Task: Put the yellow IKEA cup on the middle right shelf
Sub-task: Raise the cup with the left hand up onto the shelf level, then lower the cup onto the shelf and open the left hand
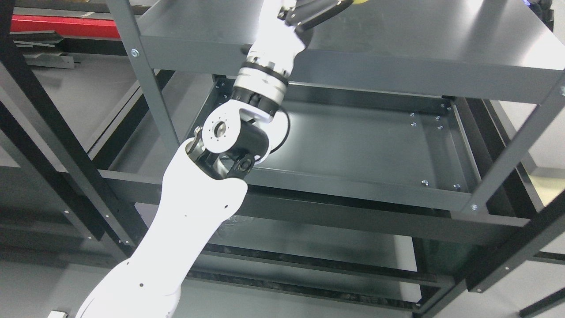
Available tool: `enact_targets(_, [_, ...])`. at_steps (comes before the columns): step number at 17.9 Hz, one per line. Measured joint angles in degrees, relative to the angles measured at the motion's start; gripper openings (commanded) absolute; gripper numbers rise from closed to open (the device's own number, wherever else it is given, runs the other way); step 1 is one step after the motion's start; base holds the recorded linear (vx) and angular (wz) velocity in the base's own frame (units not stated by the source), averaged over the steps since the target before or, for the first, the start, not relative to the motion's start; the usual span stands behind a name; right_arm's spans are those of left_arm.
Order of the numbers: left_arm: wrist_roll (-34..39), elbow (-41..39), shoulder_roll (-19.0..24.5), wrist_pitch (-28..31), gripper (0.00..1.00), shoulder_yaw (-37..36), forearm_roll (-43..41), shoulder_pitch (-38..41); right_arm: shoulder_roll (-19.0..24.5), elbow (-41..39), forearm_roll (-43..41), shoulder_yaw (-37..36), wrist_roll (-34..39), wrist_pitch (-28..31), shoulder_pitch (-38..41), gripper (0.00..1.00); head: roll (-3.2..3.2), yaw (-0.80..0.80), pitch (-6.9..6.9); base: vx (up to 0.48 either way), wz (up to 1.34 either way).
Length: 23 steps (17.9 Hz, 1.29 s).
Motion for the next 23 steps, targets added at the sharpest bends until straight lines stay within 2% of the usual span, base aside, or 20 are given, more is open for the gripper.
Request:
enact_targets(3, [2.65,1.24,0.00,3.72,0.00,-2.12,6.49,-3.70,0.00,0.00,0.00,0.00,0.00,0.00,-0.02,0.99,0.00,0.00,0.00,0.099,0.16])
enact_targets(11, [8.09,4.69,0.00,13.28,0.01,-6.39,17.45,-9.14,0.00,0.00,0.00,0.00,0.00,0.00,0.00,0.99,0.00,0.00,0.00,0.038,0.08])
enact_targets(17, [9.84,5.94,0.00,17.50,0.10,-9.19,19.53,-10.25,0.00,0.00,0.00,0.00,0.00,0.00,-0.01,0.99,0.00,0.00,0.00,-0.010,-0.02])
enact_targets(19, [10.06,6.31,0.00,19.36,0.16,-9.83,17.70,-10.38,0.00,0.00,0.00,0.00,0.00,0.00,-0.01,0.99,0.00,0.00,0.00,-0.016,0.00])
enact_targets(21, [10.35,6.63,0.00,20.84,0.32,-10.31,15.95,-10.50,0.00,0.00,0.00,0.00,0.00,0.00,-0.01,0.99,0.00,0.00,0.00,-0.020,0.00])
enact_targets(23, [10.76,6.85,0.00,21.65,0.39,-10.65,14.81,-10.61,0.00,0.00,0.00,0.00,0.00,0.00,-0.01,0.99,0.00,0.00,0.00,-0.016,0.00])
